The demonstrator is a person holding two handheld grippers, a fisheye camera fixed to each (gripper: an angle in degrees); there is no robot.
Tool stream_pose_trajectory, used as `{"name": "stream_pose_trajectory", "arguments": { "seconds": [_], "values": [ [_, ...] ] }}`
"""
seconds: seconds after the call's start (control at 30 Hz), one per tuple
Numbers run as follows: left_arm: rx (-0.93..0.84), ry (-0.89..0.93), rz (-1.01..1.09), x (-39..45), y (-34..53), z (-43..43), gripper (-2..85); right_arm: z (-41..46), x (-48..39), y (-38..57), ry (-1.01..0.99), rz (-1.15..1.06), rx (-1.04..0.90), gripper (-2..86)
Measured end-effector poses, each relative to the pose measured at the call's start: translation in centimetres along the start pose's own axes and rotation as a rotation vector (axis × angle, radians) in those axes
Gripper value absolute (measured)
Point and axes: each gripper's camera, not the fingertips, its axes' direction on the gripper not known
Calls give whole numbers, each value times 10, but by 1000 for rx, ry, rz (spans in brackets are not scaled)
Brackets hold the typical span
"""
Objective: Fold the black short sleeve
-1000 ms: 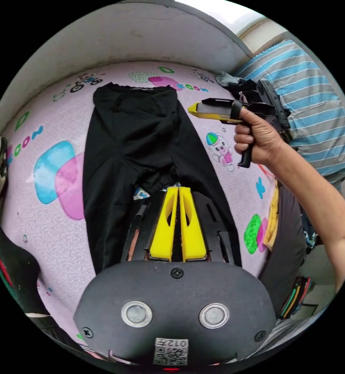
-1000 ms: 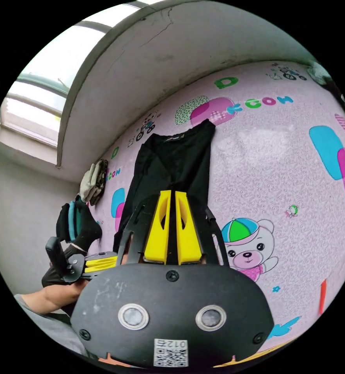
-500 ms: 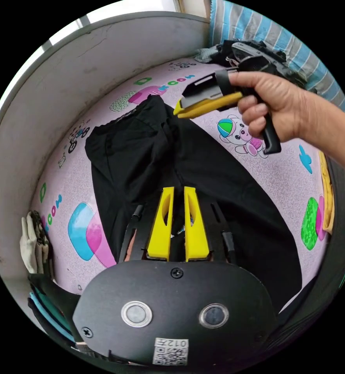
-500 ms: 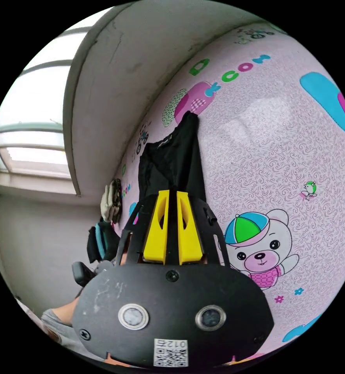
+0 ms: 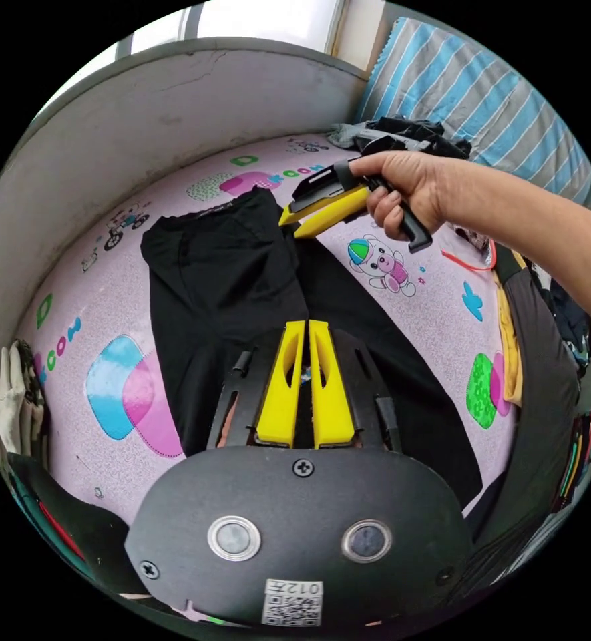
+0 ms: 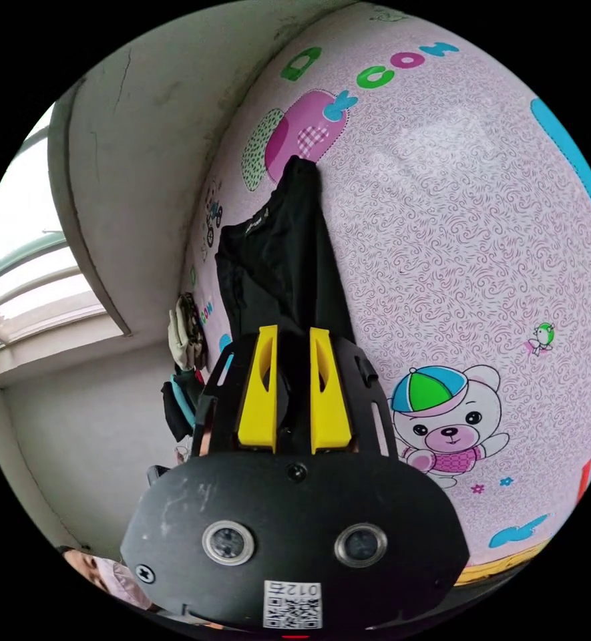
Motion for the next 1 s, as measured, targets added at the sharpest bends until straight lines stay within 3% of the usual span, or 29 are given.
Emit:
{"name": "stream_pose_trajectory", "arguments": {
  "seconds": [0.43,0.63,0.83,1.0],
  "values": [
    [-42,60,-54,-18,38,42,0,42,-13,-9,140,-43,-103,26],
    [-8,72,-64,-24,54,47,0,36,-31,1,197,-173,62,0],
    [-31,85,-79,-30,74,66,0,78,-34,18,293,-307,-55,58],
    [-30,75,-71,-33,90,76,0,112,-39,34,368,-413,-99,4]
  ]
}}
